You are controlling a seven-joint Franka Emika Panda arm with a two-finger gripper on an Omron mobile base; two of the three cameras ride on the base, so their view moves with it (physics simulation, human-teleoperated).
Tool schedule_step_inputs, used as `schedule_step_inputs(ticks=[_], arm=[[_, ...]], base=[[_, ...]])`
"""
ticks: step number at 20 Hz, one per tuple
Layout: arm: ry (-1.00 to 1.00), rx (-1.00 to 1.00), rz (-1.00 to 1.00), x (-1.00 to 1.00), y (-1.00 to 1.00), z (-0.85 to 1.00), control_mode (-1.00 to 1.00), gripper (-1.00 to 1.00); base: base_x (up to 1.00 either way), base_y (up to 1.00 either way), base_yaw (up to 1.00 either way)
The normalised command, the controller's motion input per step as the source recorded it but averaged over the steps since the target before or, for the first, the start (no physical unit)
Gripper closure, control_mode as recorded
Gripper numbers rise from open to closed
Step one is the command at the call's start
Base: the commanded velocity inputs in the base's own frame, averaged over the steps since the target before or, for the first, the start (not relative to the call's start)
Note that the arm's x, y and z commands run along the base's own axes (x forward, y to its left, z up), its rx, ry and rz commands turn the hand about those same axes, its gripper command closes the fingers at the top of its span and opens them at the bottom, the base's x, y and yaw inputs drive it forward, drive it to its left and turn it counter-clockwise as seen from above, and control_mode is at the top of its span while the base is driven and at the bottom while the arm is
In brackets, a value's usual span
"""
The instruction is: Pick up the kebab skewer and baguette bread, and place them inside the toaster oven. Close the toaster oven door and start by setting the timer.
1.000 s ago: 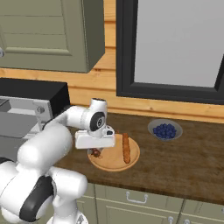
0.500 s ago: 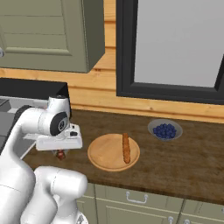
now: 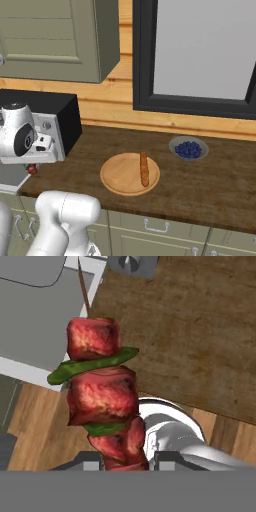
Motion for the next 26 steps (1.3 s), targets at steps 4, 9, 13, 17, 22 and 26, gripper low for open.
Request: schedule_step_inputs(ticks=[4,9,13,17,22,26], arm=[[0.0,0.0,0.0,0.12,1.0,0.08,-1.0,1.0],[-0.05,0.0,0.0,0.3,1.0,0.0,-1.0,1.0],[-0.06,0.0,0.0,0.53,1.0,0.0,-1.0,1.0],[-0.09,0.0,-0.07,0.46,1.0,-0.26,-1.0,1.0],[-0.1,0.05,-0.09,0.51,0.94,-0.01,-1.0,1.0],[-0.03,0.05,-0.06,0.51,0.79,0.0,-1.0,1.0]], base=[[0.0,0.0,0.0],[0.0,0.0,0.0],[0.0,0.0,0.0],[0.0,0.0,0.0],[0.0,0.0,0.0],[0.0,0.0,0.0]])
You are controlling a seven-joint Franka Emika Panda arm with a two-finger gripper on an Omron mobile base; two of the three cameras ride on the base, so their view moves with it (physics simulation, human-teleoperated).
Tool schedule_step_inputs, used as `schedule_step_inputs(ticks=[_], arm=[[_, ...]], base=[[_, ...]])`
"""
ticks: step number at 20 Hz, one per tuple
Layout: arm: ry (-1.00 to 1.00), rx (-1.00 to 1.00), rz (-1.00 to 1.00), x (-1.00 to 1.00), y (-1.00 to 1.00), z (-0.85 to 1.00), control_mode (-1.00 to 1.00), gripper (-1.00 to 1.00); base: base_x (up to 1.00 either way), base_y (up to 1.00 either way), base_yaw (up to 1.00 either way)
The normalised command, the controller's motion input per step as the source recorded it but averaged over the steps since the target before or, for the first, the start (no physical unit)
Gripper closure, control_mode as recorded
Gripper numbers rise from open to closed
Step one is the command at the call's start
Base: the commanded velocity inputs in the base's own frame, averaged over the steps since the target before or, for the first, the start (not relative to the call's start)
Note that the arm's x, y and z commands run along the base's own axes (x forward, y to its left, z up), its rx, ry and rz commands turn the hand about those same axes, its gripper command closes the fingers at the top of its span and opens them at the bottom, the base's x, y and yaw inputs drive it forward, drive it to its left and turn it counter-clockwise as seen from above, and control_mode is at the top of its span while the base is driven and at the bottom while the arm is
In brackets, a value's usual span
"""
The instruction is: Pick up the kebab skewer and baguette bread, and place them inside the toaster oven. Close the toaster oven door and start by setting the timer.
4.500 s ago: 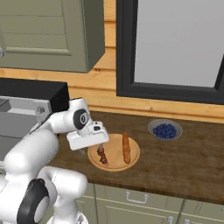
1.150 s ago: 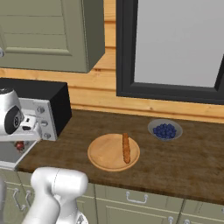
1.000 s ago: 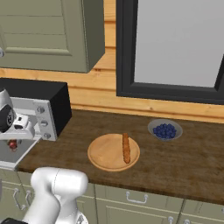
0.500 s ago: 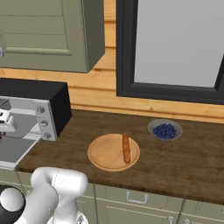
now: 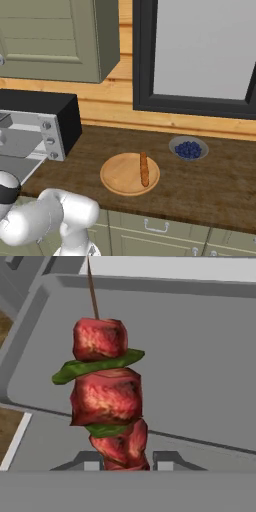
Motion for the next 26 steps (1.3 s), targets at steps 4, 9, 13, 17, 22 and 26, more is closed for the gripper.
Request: schedule_step_inputs(ticks=[4,9,13,17,22,26], arm=[[0.0,0.05,-0.05,0.31,0.52,-0.11,-1.0,1.0],[0.0,0.03,-0.02,0.27,0.24,-0.16,-1.0,1.0],[0.0,0.01,-0.03,0.32,0.16,-0.22,-1.0,1.0],[0.0,0.04,-0.05,0.28,0.27,-0.23,-1.0,1.0],[0.0,0.04,-0.04,0.15,0.23,-0.24,-1.0,1.0],[0.0,0.02,-0.03,0.02,0.16,-0.18,-1.0,1.0]], base=[[0.0,0.0,0.0],[0.0,0.0,0.0],[0.0,0.0,0.0],[0.0,0.0,0.0],[0.0,0.0,0.0],[0.0,0.0,0.0]])
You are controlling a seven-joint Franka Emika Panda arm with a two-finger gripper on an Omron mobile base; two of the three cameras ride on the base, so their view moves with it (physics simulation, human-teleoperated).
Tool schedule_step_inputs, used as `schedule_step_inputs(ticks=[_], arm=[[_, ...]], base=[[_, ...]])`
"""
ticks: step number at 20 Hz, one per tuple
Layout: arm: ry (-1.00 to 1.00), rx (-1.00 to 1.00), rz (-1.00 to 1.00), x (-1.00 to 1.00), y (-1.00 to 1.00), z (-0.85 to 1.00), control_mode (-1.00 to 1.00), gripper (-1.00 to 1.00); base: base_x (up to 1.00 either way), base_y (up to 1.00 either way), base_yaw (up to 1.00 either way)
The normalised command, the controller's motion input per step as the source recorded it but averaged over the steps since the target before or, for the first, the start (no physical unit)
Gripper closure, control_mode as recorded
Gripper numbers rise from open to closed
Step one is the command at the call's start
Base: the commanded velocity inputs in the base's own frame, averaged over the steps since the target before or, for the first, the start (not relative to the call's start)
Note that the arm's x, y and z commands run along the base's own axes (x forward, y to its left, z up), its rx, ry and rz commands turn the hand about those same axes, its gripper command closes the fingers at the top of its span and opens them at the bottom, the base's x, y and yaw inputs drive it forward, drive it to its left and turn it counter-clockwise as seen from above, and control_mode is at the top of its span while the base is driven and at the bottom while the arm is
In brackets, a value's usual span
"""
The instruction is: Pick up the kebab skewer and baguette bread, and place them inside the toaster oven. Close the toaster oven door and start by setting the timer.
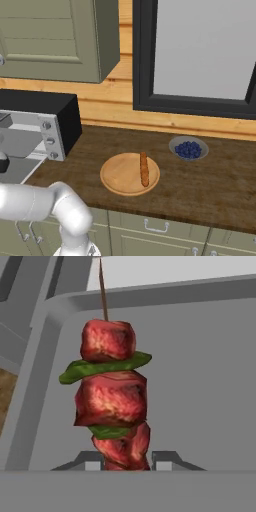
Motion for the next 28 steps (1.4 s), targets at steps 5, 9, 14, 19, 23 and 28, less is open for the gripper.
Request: schedule_step_inputs(ticks=[5,9,14,19,23,28], arm=[[0.0,0.01,-0.03,0.0,0.02,-0.14,-1.0,1.0],[0.0,0.0,-0.03,0.02,0.0,-0.21,-1.0,-1.0],[0.0,0.0,-0.01,0.07,0.0,-0.03,-1.0,-1.0],[0.0,0.0,0.0,-0.17,0.0,0.32,-1.0,-1.0],[0.0,0.0,0.0,-0.57,-0.19,0.76,-1.0,-1.0],[0.0,0.0,-0.06,-0.75,-0.67,0.33,-1.0,-1.0]], base=[[0.0,0.0,0.0],[0.0,0.0,0.0],[0.0,0.0,0.0],[0.0,0.0,0.0],[0.0,0.0,0.0],[0.0,0.0,0.0]])
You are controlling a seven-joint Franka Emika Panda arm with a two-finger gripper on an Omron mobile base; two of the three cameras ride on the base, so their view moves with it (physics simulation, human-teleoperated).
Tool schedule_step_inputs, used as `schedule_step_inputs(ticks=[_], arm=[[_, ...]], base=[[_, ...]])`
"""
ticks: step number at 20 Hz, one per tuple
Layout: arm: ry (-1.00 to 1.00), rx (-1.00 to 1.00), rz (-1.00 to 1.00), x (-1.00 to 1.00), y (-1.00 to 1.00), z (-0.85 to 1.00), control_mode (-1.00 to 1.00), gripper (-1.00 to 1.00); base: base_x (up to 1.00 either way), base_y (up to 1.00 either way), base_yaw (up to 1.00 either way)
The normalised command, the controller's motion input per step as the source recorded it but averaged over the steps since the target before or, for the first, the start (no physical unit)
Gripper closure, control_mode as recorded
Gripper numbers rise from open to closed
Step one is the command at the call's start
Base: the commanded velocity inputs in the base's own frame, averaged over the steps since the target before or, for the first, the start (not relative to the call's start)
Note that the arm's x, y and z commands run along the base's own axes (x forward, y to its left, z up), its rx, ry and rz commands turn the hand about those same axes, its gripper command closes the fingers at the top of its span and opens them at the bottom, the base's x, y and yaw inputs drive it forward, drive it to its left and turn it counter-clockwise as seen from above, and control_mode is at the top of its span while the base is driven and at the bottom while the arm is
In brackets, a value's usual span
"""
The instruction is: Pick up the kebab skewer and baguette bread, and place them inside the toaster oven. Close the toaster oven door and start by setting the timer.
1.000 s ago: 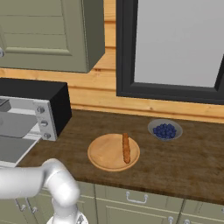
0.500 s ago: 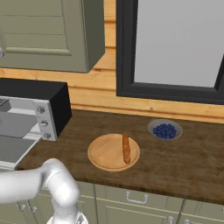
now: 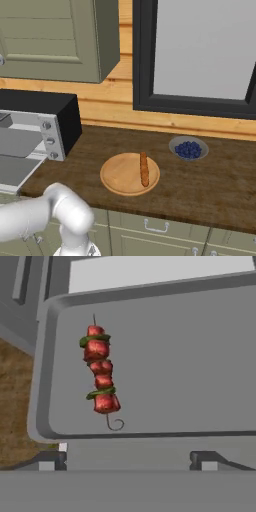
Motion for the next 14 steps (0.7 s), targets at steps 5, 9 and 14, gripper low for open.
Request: schedule_step_inputs(ticks=[5,9,14], arm=[[0.01,0.0,-0.08,-0.56,-1.0,0.25,-1.0,-1.0],[0.01,0.0,-0.03,-0.35,-1.0,0.05,-1.0,-1.0],[0.02,0.0,0.0,-0.2,-1.0,0.04,-1.0,-1.0]], base=[[0.0,0.0,0.0],[0.0,0.0,0.0],[0.0,0.0,0.0]])
